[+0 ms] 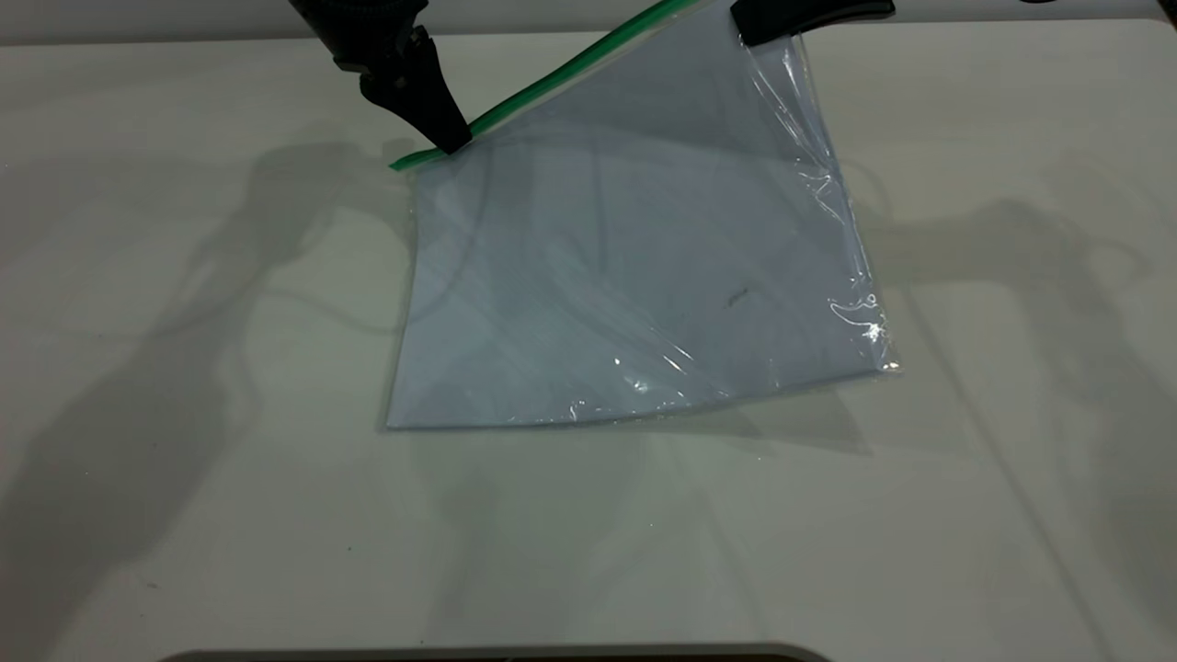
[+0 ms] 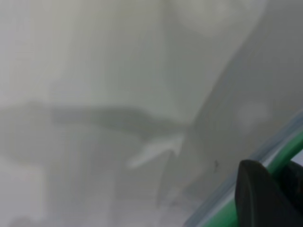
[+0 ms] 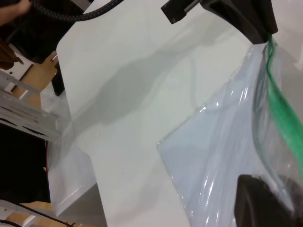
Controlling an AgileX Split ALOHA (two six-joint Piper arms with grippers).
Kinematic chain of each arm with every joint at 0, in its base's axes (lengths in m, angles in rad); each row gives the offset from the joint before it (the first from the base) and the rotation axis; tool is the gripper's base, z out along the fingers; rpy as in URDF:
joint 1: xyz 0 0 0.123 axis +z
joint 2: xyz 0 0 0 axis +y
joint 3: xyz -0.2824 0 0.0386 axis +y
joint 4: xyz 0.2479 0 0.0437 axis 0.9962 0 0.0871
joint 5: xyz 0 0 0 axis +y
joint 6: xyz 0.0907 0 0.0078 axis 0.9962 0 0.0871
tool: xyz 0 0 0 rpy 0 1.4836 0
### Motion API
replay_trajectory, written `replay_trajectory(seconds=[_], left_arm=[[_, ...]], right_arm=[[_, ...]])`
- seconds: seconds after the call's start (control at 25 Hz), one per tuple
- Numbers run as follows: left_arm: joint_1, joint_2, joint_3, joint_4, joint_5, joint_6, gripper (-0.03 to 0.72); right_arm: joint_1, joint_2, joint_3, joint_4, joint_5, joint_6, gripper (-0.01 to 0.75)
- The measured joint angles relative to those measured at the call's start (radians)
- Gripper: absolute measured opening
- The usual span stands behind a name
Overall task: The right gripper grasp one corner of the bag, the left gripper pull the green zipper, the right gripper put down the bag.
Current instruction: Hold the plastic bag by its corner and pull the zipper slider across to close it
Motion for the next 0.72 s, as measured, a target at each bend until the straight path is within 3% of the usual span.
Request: replay_trajectory(seconds=[0.72], left_arm=[[0.019,0.000,0.000,0.211,-0.058,-0.097,0.105]], right_arm=[[0.006,-0.001,0.000,0.028,-0.005,-0.002,0.033]])
